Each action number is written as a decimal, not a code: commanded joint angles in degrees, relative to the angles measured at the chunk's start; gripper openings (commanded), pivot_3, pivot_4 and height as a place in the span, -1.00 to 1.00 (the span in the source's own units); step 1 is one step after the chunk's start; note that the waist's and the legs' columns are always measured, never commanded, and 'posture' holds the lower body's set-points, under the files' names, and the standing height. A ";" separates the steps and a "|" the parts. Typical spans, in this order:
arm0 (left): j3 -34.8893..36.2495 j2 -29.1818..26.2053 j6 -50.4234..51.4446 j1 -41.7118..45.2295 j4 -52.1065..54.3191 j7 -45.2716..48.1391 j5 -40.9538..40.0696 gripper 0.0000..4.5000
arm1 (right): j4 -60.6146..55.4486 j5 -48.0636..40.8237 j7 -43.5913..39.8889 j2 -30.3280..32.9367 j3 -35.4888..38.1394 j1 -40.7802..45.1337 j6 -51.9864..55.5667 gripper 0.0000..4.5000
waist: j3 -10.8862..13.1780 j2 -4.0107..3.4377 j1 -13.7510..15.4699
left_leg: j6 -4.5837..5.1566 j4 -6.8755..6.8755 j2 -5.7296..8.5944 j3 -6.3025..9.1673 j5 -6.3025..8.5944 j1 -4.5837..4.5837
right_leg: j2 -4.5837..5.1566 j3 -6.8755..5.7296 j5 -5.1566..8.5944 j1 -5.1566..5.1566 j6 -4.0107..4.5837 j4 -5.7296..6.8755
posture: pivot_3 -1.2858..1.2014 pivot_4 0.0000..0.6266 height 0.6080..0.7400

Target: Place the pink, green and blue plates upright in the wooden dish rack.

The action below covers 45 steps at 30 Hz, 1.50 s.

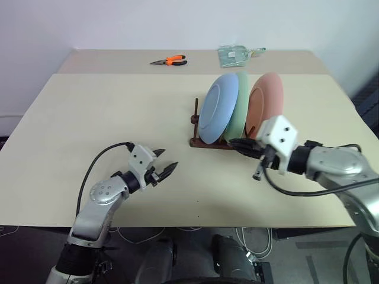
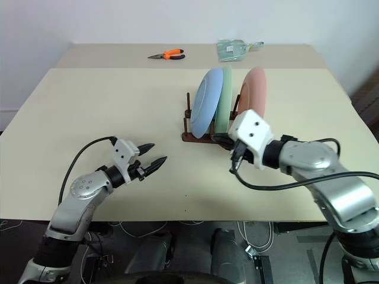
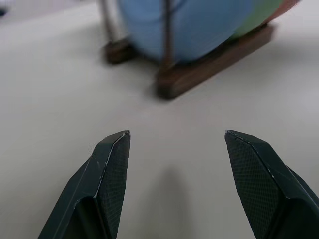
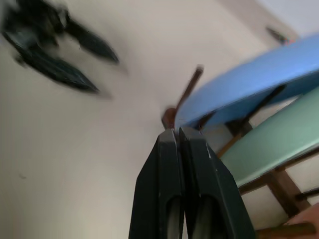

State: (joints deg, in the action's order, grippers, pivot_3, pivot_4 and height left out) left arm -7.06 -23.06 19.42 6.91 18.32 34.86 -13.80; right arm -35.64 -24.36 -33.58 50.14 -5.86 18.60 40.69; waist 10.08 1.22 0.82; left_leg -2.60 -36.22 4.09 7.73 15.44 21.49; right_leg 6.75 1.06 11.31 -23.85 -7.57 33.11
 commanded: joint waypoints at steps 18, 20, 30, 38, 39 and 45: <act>-4.95 0.42 4.80 0.31 7.35 1.39 -1.90 0.38 | 3.64 15.95 -0.38 -8.74 -7.72 10.87 -3.05 -0.97 | 0.00 -0.01 -0.08 | 0.01 0.00 -0.01 0.03 0.00 -0.06 | -0.06 0.00 0.02 0.03 -0.04 0.06 | 0.03 -0.52 1.00; -5.04 0.50 4.74 0.30 7.19 1.34 -1.86 0.38 | 3.35 16.33 -0.97 -8.91 -7.86 10.82 -3.23 -0.97 | 0.00 -0.01 -0.11 | 0.01 0.00 0.00 0.03 0.00 -0.07 | -0.06 0.00 0.02 0.04 -0.04 0.06 | 0.03 -0.52 1.00; -5.36 0.91 4.59 0.42 6.86 1.26 -1.77 0.38 | 2.79 18.13 -3.29 -10.20 -9.32 12.10 -5.21 -0.97 | 0.00 -0.01 -0.18 | 0.01 0.00 -0.01 0.03 -0.01 -0.08 | -0.06 0.00 0.02 0.04 -0.04 0.07 | 0.03 -0.52 1.00; -5.44 1.20 4.54 0.53 6.66 1.16 -1.79 0.38 | 2.25 20.25 -4.13 -11.56 -10.79 13.55 -5.04 -0.97 | 0.00 -0.02 -0.17 | 0.01 0.00 -0.01 0.03 -0.01 -0.10 | -0.06 0.00 -0.01 0.03 -0.01 0.10 | 0.03 -0.52 1.00; -5.25 1.11 4.45 0.43 6.63 1.13 -1.76 0.38 | 2.24 20.11 -4.50 -10.83 -9.51 13.32 -5.28 -0.97 | 0.00 -0.02 -0.16 | 0.01 0.00 0.00 0.03 -0.01 -0.09 | -0.06 0.00 -0.01 0.03 -0.01 0.10 | 0.03 -0.52 1.00; -0.04 -0.45 2.98 0.42 3.89 0.16 -1.95 0.38 | 2.17 3.81 -10.33 -9.34 15.56 8.04 -2.86 -0.97 | 0.01 0.01 0.22 | 0.01 -0.02 0.01 0.08 0.00 -0.08 | -0.06 -0.02 0.00 0.11 -0.01 0.05 | 0.03 -0.52 1.00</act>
State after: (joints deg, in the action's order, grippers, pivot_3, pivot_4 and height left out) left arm -10.38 -22.74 23.95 7.04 22.14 35.76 -15.51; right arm -31.68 -14.93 -42.26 40.07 0.65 26.75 37.10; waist 10.09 1.23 1.04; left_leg -2.58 -36.24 4.11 7.86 15.44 21.41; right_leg 6.69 1.02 11.32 -23.71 -7.61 33.14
